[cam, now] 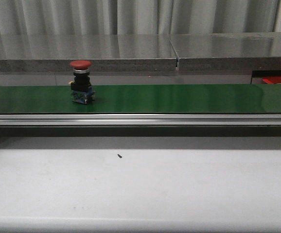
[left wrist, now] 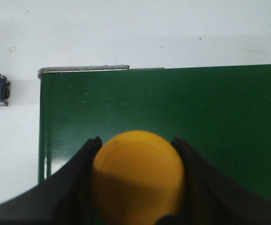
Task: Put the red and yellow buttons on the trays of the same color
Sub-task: 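Lower the yellow button onto the belt and open the left gripper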
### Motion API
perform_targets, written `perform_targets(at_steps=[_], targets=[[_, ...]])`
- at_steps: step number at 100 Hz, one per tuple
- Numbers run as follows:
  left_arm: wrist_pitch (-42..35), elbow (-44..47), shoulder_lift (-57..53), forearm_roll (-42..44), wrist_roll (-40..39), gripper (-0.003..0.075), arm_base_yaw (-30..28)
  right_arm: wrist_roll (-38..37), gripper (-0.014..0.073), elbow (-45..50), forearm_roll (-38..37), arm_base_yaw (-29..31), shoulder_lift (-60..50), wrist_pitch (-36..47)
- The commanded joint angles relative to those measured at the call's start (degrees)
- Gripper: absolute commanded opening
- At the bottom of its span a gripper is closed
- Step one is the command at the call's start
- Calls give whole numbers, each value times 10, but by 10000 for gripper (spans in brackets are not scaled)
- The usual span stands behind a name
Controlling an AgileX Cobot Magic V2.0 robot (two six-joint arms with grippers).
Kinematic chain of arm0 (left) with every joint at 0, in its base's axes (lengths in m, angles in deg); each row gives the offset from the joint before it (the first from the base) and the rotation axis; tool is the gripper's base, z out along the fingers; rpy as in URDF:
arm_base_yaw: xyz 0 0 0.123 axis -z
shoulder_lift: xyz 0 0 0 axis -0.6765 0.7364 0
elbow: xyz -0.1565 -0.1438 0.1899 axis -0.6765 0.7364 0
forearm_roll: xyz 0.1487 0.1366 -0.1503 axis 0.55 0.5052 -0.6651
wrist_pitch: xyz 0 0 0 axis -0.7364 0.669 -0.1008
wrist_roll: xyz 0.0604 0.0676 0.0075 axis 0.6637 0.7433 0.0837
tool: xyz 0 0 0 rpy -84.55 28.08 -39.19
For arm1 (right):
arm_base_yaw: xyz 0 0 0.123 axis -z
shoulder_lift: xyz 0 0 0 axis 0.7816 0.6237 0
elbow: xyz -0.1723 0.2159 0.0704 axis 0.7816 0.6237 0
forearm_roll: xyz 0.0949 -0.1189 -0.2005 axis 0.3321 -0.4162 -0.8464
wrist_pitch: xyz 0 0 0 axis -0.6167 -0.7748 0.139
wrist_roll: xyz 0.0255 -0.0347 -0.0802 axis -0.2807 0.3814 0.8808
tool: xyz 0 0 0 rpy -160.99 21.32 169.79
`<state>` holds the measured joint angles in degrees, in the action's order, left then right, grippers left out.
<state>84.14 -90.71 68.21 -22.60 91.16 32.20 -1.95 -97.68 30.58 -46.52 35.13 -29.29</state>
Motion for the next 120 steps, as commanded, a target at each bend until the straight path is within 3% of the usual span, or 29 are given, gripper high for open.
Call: perform_targets(at_steps=[1,63,72,89,96,100,120], targets=[[-38,-14,-29,-12,1,54,5,3,-118,-16,5,-1,-2,36],[-31,-14,12,-2,2,69,5,3,-118,-16,5,-1,-2,36],[-30,-14,12,-2,2,175,5,3,-118,-16,5,-1,-2,36],[-22,-19,5,-25,2,583,5,3,-118,-16,5,-1,-2,35],[-22,-19,-6,-37,2,688,5,3,-118,-16,5,-1,-2,35],[-22,-19,-14,-40,3,706,6,3,-118,-16,5,-1,-2,35],[-3,-19,-75,-45,6,656,21,3,-118,-16,5,-1,-2,36]])
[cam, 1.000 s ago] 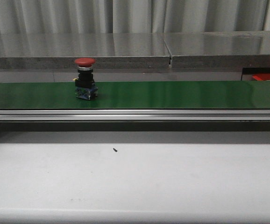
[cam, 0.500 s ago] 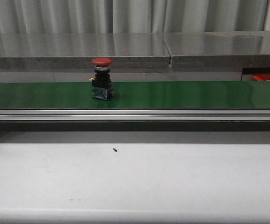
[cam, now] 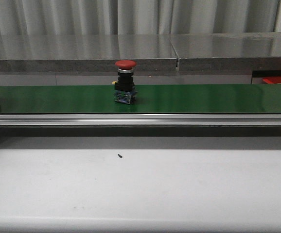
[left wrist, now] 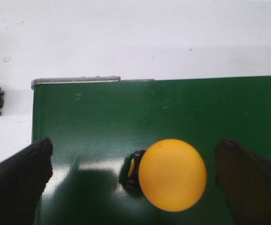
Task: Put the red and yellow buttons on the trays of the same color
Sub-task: 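Lower the yellow button onto the belt and open the left gripper, then lower the right gripper onto the red button at the belt's end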
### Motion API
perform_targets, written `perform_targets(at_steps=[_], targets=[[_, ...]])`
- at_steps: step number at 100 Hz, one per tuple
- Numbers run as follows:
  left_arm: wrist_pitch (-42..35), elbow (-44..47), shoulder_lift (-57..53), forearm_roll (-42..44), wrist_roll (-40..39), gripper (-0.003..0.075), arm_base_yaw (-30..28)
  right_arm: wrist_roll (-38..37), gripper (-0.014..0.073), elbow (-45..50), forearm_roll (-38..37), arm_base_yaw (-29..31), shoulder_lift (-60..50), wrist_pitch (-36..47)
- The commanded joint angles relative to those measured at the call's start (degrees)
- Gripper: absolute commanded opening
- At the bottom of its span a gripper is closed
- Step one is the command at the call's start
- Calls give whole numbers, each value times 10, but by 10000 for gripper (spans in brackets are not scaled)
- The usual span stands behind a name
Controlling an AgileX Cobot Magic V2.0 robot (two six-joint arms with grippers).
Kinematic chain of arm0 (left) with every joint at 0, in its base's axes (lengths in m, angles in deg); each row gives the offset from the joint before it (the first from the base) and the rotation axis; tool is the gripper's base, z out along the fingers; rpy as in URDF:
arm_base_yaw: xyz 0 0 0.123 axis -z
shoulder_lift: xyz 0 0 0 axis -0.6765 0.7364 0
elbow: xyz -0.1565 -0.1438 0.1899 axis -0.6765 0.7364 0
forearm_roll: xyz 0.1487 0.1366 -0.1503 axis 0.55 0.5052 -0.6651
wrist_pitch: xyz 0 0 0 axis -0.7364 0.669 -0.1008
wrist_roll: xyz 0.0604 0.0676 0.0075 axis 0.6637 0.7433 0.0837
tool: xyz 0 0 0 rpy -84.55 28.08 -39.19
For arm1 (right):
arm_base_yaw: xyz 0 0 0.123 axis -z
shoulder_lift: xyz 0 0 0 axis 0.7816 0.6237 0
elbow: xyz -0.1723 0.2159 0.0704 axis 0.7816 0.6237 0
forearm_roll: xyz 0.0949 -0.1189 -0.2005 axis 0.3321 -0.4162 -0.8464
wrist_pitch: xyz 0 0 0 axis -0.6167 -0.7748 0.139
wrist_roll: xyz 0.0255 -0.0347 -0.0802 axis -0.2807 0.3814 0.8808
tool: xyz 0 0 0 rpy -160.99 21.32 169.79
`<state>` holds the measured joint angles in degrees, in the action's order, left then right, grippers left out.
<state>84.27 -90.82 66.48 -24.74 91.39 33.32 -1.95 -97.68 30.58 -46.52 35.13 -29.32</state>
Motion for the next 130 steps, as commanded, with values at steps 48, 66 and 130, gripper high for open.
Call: perform_targets(at_steps=[48,66,130], targets=[[-68,142,-326,-60,27,578,107,3,-118,-16,5,-1,-2,36],[-91,266,-439,-79,27,508,121,3,-118,-16,5,-1,-2,36],[-141,462,-648,-97,26,-19,121,3,-116,-16,16,-1,0,26]])
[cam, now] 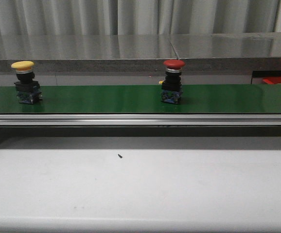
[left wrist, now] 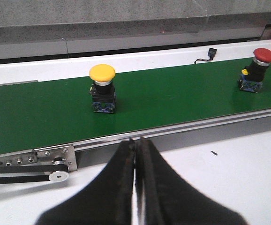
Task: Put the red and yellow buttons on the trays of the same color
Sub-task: 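Lower the right gripper onto the red button at the belt's end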
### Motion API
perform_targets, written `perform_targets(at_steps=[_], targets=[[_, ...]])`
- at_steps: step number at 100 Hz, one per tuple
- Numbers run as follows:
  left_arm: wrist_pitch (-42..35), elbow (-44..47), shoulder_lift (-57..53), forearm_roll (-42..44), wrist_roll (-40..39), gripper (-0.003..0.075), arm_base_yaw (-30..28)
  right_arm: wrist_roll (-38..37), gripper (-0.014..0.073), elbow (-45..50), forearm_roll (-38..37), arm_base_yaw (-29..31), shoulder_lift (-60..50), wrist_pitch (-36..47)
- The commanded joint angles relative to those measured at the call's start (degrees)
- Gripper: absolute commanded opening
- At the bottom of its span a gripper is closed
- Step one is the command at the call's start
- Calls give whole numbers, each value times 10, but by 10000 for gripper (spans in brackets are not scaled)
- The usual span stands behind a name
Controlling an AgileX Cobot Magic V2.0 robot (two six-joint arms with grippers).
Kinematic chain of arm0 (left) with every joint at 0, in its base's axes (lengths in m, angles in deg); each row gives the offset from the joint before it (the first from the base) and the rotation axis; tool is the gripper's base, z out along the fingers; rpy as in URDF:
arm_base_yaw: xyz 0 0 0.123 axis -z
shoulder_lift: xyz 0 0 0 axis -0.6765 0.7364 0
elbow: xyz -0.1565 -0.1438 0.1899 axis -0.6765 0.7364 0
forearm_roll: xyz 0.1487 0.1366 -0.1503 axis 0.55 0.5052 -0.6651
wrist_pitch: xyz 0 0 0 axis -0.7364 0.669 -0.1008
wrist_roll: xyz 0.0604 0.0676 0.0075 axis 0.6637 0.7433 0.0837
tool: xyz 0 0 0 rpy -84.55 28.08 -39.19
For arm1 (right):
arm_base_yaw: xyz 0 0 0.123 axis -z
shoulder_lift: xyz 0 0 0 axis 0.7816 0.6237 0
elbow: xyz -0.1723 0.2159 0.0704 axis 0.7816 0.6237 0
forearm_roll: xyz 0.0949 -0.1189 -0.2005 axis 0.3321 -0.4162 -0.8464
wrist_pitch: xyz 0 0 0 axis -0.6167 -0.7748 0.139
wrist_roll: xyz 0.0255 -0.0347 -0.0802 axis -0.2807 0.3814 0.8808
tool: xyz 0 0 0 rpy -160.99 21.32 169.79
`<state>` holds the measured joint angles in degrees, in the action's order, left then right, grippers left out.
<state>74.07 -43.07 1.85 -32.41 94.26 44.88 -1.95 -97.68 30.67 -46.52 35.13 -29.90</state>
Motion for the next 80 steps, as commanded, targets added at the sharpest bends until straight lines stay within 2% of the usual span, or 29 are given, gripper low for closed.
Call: perform_targets(at_steps=[1,10,17,24,29,35,43,52,66,80], targets=[[-39,-15,-2,-20,-3,-19,5,3,-115,-16,16,-1,0,32],[-38,-15,-2,-20,-3,-19,5,3,-71,-16,19,-1,0,25],[-38,-15,-2,-20,-3,-19,5,3,55,-16,21,-1,0,11],[-38,-15,-2,-20,-3,-19,5,3,269,-16,21,-1,0,-1],[-38,-15,-2,-20,-3,-19,5,3,461,-16,22,-1,0,-2],[-38,-15,-2,-20,-3,-19,5,3,619,-16,25,-1,0,2],[-38,-15,-2,-20,-3,-19,5,3,585,-16,26,-1,6,7],[-38,-15,-2,-20,-3,-19,5,3,584,-31,26,-1,34,-3],[-38,-15,-2,-20,-3,-19,5,3,584,-76,26,-2,115,-38],[-38,-15,-2,-20,-3,-19,5,10,584,-127,26,-26,208,-40]])
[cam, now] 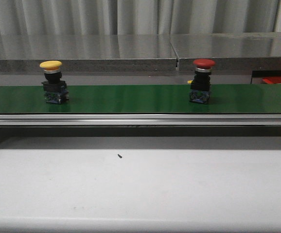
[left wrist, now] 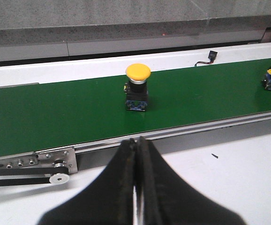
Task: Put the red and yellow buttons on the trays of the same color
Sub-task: 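Lower the right gripper onto the red button at the belt's end, then grasp the red button with the right gripper and lift it over the red tray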
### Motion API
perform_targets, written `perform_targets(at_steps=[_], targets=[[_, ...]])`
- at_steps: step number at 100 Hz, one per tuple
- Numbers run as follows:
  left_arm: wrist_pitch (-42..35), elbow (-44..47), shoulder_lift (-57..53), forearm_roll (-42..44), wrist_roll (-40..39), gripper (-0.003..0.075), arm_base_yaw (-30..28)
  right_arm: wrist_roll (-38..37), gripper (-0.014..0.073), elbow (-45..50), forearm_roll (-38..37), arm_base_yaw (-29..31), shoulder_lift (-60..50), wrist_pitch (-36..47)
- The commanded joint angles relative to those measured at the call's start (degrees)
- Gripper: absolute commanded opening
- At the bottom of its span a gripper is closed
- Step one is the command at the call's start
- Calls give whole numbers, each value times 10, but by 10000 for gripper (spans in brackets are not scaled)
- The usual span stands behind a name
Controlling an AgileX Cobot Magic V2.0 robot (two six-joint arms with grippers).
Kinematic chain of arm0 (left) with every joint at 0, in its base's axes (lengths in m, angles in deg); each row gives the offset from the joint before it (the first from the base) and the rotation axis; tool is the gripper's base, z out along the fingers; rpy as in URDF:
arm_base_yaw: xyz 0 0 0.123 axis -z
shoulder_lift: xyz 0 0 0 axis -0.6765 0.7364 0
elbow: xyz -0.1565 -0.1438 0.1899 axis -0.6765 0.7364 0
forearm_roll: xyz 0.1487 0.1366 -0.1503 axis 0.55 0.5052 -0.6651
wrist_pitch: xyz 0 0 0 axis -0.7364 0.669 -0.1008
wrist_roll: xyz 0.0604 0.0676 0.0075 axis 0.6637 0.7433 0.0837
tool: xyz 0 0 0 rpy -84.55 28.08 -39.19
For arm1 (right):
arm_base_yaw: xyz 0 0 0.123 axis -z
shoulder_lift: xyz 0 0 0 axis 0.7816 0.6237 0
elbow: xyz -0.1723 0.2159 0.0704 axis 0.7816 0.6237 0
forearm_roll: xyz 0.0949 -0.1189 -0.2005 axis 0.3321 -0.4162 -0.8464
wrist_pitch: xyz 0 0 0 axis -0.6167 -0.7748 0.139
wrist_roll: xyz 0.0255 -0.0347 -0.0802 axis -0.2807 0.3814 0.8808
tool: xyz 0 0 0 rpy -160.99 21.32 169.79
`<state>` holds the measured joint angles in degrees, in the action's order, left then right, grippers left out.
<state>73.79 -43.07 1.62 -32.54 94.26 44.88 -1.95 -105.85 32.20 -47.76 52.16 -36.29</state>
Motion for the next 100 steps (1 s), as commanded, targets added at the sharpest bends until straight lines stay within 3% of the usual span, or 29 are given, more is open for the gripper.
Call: perform_targets(at_steps=[1,23,45,85,93,100], targets=[[-35,-15,1,-19,-3,-19,5,12,584,-48,11,-15,47,24],[-35,-15,1,-19,-3,-19,5,20,584,-139,11,-67,198,26],[-35,-15,1,-19,-3,-19,5,20,584,-241,11,-74,325,-7],[-35,-15,1,-19,-3,-19,5,20,580,-366,14,-74,443,-32],[-35,-15,1,-19,-3,-19,5,20,498,-374,14,-74,454,-40],[-35,-15,1,-19,-3,-19,5,18,335,-375,14,-74,454,-52]])
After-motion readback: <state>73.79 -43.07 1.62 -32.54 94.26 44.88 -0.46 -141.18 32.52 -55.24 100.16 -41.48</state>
